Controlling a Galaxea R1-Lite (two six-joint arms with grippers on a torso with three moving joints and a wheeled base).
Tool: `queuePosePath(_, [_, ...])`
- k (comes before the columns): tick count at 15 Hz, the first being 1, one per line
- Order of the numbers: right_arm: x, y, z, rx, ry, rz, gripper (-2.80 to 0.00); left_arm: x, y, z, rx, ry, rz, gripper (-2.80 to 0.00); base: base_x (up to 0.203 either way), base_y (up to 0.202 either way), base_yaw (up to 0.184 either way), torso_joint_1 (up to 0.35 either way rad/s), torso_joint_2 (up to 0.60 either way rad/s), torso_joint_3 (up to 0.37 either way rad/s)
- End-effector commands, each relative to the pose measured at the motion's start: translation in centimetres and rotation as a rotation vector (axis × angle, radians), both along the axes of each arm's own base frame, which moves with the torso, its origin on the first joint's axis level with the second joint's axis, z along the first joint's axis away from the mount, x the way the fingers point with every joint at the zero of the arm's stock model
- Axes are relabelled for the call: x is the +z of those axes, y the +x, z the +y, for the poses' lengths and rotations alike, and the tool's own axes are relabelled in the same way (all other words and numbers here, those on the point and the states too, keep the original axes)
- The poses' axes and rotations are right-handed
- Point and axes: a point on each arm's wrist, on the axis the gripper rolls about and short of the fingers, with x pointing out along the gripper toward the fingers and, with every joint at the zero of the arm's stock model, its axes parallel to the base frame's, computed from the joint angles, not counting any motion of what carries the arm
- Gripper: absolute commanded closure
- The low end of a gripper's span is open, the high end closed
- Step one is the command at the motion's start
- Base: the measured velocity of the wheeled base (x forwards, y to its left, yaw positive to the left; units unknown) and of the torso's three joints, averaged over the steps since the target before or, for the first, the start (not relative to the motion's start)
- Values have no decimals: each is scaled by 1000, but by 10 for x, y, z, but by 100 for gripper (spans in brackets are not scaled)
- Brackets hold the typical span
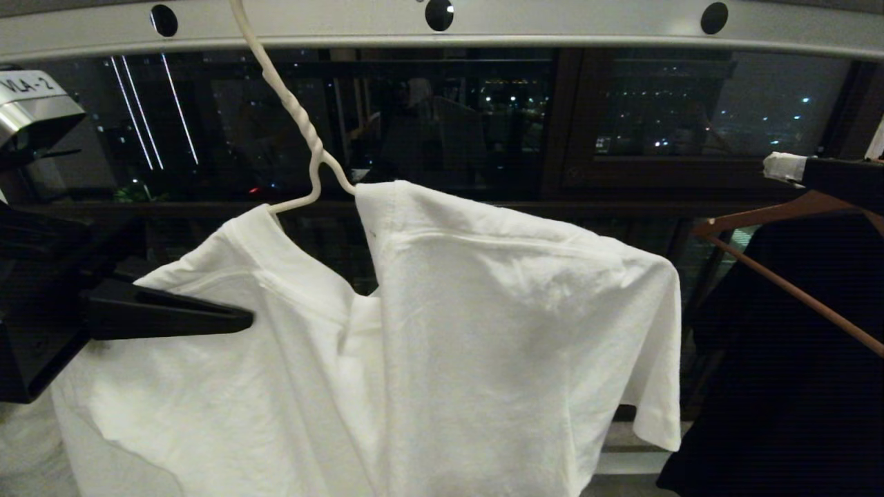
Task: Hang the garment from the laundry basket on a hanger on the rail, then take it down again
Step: Hang the clothes rack on the clothesline
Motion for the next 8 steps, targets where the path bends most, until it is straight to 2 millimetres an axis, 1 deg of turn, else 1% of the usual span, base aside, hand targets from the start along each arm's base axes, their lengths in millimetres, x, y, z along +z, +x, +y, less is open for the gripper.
queuePosePath(1, [0,-1,0,6,1,-1,0,-1,-1,0,-3,-4,12,0,0,0,0,0,0,0])
queuePosePath(4, [1,-2,-1,6,2,-7,0,-7,-4,0,13,0,62,0,0,0,0,0,0,0])
queuePosePath(8, [2,-3,0,11,2,-12,0,-4,-9,1,64,14,100,0,0,0,0,0,0,0])
